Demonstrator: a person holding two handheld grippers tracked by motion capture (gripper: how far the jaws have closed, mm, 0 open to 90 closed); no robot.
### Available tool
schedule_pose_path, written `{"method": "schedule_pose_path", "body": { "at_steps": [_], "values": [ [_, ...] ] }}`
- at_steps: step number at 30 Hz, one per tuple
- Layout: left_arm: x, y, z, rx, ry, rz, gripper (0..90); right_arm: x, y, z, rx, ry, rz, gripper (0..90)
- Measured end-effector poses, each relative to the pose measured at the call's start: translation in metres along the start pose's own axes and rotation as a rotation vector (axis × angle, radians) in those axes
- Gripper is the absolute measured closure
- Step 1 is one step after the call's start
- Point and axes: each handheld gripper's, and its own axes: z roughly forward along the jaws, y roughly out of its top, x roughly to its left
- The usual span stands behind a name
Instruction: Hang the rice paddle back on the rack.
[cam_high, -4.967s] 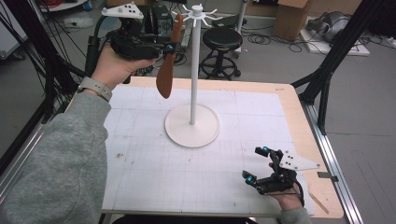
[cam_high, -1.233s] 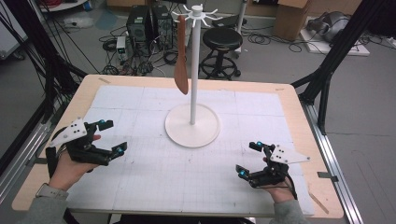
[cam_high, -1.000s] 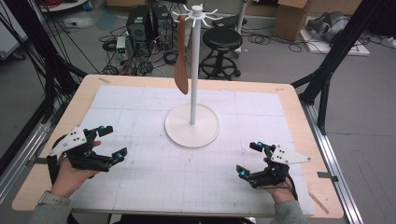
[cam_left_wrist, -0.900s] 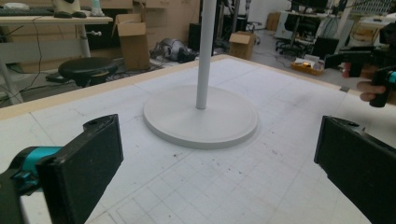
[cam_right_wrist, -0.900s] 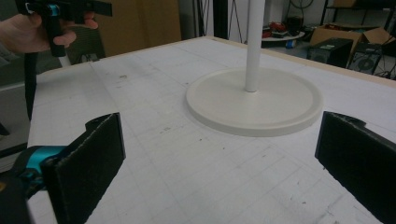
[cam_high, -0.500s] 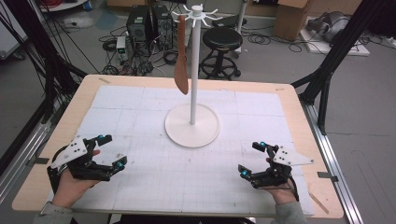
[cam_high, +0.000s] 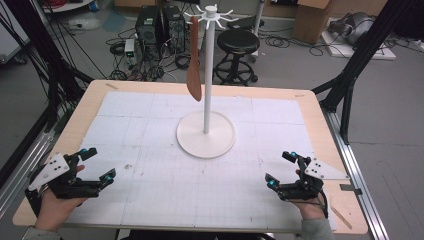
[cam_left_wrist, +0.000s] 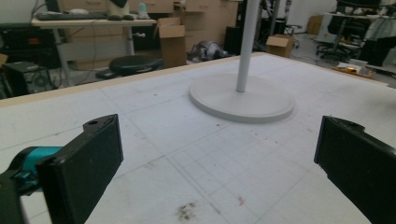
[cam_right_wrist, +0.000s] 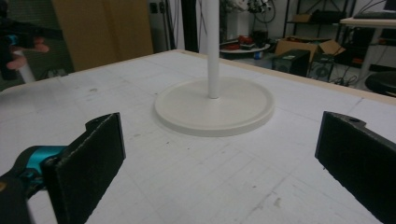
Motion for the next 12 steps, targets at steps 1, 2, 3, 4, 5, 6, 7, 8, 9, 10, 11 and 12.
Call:
{"method": "schedule_pose_path", "body": {
  "at_steps": [1, 2, 3, 4, 5, 6, 7, 8, 9, 10, 11, 12],
  "values": [
    [0.0019, -0.0018, -0.0023, 0.002, 0.007, -0.006, 1.7, -0.0004, -0.0001, -0.0024, -0.002, -0.011, 0.008, 0.1],
    [0.0036, -0.0033, -0.0041, -0.001, 0.015, -0.007, 1.7, -0.0015, -0.0001, -0.0041, -0.009, -0.024, 0.006, 0.1],
    [0.0052, -0.0044, -0.0057, -0.004, 0.023, -0.005, 1.7, -0.0015, 0.0001, -0.0057, -0.017, -0.029, 0.015, 0.1],
    [0.0065, -0.0049, -0.0064, -0.005, 0.027, -0.007, 1.7, -0.0017, 0.0003, -0.0068, -0.028, -0.033, 0.019, 0.1],
    [0.0079, -0.0053, -0.0069, -0.009, 0.034, -0.019, 1.7, -0.0014, 0.0006, -0.0073, -0.032, -0.033, 0.024, 0.1],
    [0.0084, -0.0056, -0.0069, -0.014, 0.036, -0.026, 1.7, -0.0011, 0.0006, -0.0075, -0.034, -0.033, 0.025, 0.1],
    [0.0086, -0.0058, -0.0066, -0.016, 0.036, -0.028, 1.7, -0.0015, 0.0003, -0.0068, -0.03, -0.033, 0.016, 0.1],
    [0.0086, -0.0061, -0.0057, -0.013, 0.035, -0.028, 1.7, -0.0012, -0.0001, -0.0061, -0.024, -0.03, 0.015, 0.1],
    [0.0084, -0.0065, -0.0042, -0.011, 0.033, -0.029, 1.7, -0.0012, -0.0005, -0.0055, -0.019, -0.025, 0.012, 0.1],
    [0.0081, -0.0072, -0.0026, -0.008, 0.032, -0.026, 1.7, -0.001, -0.0009, -0.0052, -0.012, -0.02, 0.014, 0.1],
    [0.0073, -0.0083, -0.0004, -0.004, 0.027, -0.03, 1.7, -0.0017, -0.0009, -0.0046, -0.013, -0.017, 0.013, 0.1],
    [0.0069, -0.0096, 0.0015, 0.003, 0.022, -0.03, 1.7, -0.0023, -0.0009, -0.004, -0.013, -0.014, 0.016, 0.1]
  ]
}}
